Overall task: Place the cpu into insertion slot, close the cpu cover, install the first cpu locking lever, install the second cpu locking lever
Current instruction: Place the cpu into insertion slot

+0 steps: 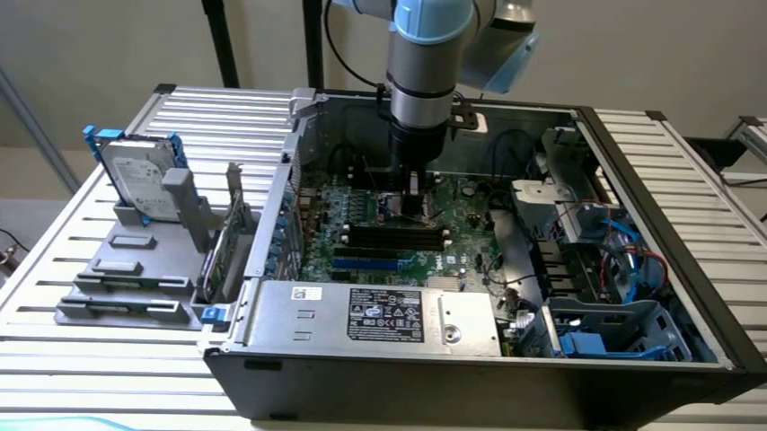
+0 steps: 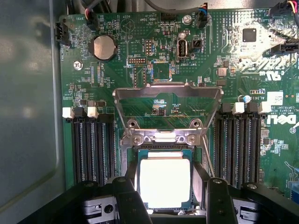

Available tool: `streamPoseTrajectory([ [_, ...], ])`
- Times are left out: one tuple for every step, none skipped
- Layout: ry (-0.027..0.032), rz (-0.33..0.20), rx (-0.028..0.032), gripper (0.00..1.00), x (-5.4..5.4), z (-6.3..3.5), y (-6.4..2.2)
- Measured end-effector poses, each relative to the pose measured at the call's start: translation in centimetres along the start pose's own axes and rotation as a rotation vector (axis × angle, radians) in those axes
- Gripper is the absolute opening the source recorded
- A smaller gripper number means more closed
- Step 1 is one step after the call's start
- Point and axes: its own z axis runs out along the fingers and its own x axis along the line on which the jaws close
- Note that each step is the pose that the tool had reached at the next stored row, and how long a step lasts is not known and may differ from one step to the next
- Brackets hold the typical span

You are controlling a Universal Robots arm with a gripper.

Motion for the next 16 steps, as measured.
streamPoseTrajectory([
  [-0.0001,0.0,0.0,0.55,0.0,0.0,0.0],
  [-0.0001,0.0,0.0,0.55,0.0,0.01,0.0],
  [-0.0002,0.0,0.0,0.55,0.0,0.01,0.0],
  [-0.0003,0.0,0.0,0.55,0.0,0.01,0.0],
  [-0.0004,0.0,0.0,0.55,0.0,0.02,0.0],
  [-0.0005,0.0,0.0,0.55,0.0,0.02,0.0],
  [-0.0006,0.0,0.0,0.55,0.0,0.02,0.0],
  [-0.0006,0.0,-0.0001,0.55,0.0,0.02,0.0],
  [-0.0008,0.0,0.0,0.55,0.0,0.02,0.0],
  [-0.0008,0.0,0.0,0.55,0.0,0.02,0.0],
  [-0.0015,0.0,-0.0001,0.55,-0.01,0.02,0.0],
  [-0.0017,0.0,-0.0002,0.56,-0.01,0.02,0.0],
  [-0.0014,0.0,0.0,0.56,-0.01,0.02,0.0],
  [-0.0013,0.0,0.0,0.56,0.0,0.02,0.0],
  [-0.0013,0.0,0.0,0.63,0.0,0.03,0.0],
  [-0.0014,0.0,0.0,0.63,0.0,0.03,0.0],
])
